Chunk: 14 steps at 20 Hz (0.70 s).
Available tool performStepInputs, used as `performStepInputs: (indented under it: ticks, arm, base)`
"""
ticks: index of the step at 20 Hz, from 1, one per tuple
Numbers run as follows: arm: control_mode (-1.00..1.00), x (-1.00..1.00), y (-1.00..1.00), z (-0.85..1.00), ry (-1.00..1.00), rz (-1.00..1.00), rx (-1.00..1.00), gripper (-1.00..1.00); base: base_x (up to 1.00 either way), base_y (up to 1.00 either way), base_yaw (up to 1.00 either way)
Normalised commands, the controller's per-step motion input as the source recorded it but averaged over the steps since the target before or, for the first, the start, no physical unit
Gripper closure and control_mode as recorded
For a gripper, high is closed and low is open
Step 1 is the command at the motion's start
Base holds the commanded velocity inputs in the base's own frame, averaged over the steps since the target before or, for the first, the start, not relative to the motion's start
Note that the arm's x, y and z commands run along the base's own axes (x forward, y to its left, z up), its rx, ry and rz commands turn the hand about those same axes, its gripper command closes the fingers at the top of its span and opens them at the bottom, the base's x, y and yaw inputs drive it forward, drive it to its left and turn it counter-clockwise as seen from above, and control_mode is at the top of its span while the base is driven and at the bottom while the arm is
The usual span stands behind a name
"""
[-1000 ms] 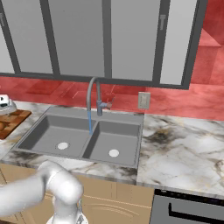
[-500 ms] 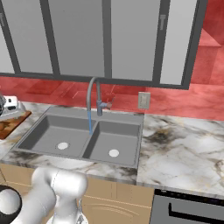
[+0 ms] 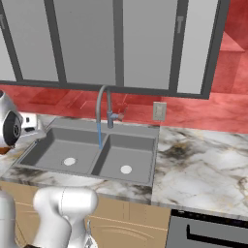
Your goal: Pick the tangerine from the sink and place it on the cutting board to airdry. Then turn off the sink faucet.
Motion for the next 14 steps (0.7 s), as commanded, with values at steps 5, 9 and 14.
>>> performStepInputs:
  ticks: [5,9,14]
  arm:
    - [-1.00,-0.51,-1.00,0.30,0.00,-0.11,0.00,-1.00]
    - [-1.00,-0.43,-1.00,0.32,0.00,-0.15,0.00,-1.00]
    - [-1.00,-0.18,-0.52,0.18,0.00,-0.04,0.03,-1.00]
  base:
    - [0.00,0.00,0.00]
    - [0.00,0.00,0.00]
    - [0.00,0.00,0.00]
